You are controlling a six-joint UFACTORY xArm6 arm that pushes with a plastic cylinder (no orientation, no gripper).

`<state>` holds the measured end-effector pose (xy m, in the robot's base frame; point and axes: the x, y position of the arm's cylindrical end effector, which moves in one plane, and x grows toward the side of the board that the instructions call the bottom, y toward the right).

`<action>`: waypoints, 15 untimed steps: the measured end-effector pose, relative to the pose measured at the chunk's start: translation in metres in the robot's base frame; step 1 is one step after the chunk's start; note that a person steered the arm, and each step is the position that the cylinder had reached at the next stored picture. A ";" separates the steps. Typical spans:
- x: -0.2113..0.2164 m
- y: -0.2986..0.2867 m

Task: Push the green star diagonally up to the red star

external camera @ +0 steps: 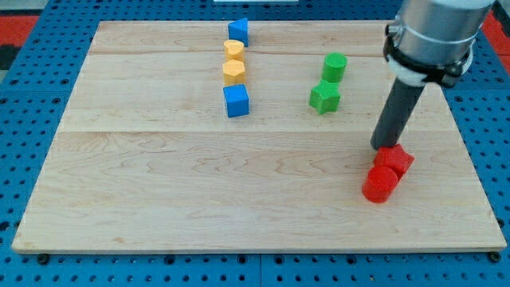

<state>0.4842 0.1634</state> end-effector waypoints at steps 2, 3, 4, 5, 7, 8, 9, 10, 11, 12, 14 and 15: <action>-0.022 -0.038; -0.059 -0.019; -0.117 -0.014; -0.181 -0.008; -0.166 -0.035; -0.149 -0.039; -0.123 -0.051; -0.096 -0.057; -0.074 -0.080; -0.076 -0.115; -0.040 -0.109; -0.040 -0.086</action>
<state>0.4441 0.0773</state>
